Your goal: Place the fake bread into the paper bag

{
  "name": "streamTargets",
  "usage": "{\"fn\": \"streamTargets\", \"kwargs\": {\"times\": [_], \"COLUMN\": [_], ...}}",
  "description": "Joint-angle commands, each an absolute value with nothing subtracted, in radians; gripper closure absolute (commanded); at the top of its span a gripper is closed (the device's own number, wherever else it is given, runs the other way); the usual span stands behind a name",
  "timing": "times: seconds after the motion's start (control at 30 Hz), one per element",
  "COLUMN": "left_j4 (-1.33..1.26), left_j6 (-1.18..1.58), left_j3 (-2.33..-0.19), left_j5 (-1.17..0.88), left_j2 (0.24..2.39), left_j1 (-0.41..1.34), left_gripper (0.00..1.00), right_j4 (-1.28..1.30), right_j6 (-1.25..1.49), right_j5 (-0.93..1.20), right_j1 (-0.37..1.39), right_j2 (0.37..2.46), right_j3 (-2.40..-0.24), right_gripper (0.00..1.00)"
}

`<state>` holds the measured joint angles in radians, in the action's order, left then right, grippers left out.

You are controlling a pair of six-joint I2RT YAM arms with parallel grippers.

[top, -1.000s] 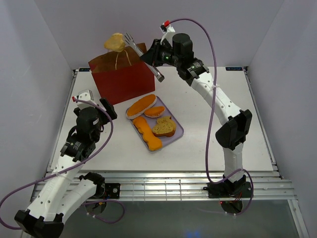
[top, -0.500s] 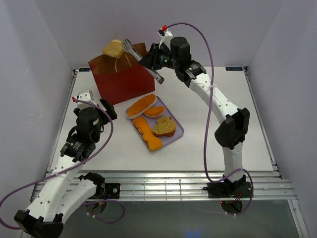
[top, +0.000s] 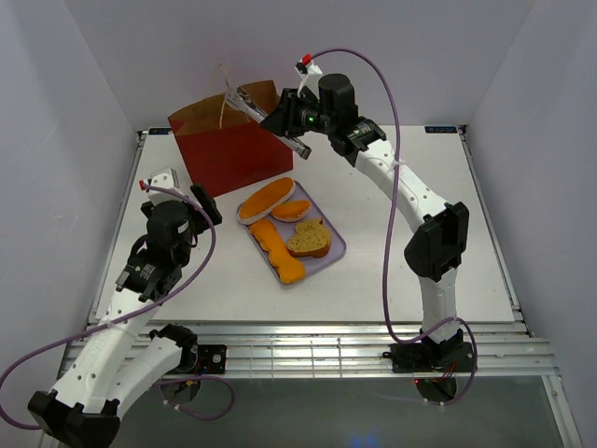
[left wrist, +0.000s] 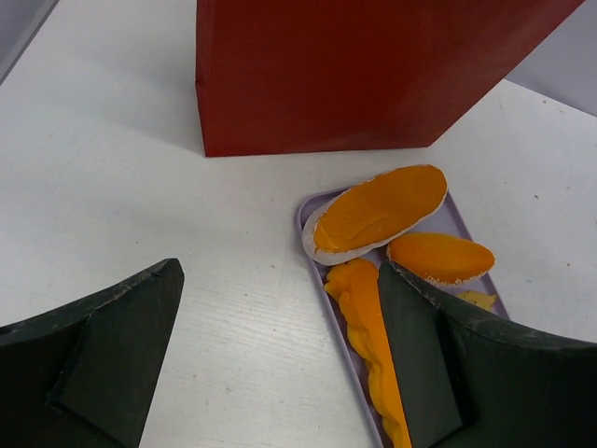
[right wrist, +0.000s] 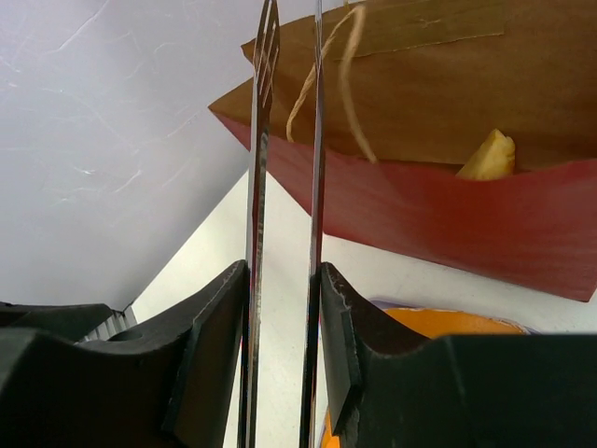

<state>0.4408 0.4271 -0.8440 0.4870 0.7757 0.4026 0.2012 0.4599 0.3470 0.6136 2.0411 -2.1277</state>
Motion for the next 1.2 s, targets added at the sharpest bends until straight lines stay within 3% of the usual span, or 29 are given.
{"fn": "streamTargets", "kwargs": {"times": [0.0,0.57,0.83,0.87,0.9,1.17], "left_j4": [0.433,0.43,0.433,0.431,0.431,0.434], "left_j6": [0.419,0.402,0.394,0.393,0.391,0.388], "left_j3": [-0.833,-0.836,-0.834,-0.834,-0.836,-0.839], "left_j5": [0.5,0.538,0.552,0.551,0.551,0.569], "left_j2": [0.769,0.765,0.752,0.75,0.75,0.753], "left_j1": [0.407,0.407,0.407,0.407,0.407,0.405], "left_gripper": [0.04,0.02,0.02,0.1,0.11,0.04], "right_j4": [0.147,0.224,0.224,0.219,0.2,0.149], "right_j6": [0.449,0.399,0.334,0.325,0.324,0.327], "right_j5": [0.365,0.367,0.312,0.302,0.296,0.238], "right_j1": [0.609,0.601,0.6,0.6,0.6,0.6], "right_j2": [1.983,1.77,1.522,1.497,1.474,1.319], "right_j3": [-2.163,-2.077,-1.665,-1.619,-1.571,-1.186], "right_gripper": [0.58,0.56,0.55,0.54,0.54,0.53]}}
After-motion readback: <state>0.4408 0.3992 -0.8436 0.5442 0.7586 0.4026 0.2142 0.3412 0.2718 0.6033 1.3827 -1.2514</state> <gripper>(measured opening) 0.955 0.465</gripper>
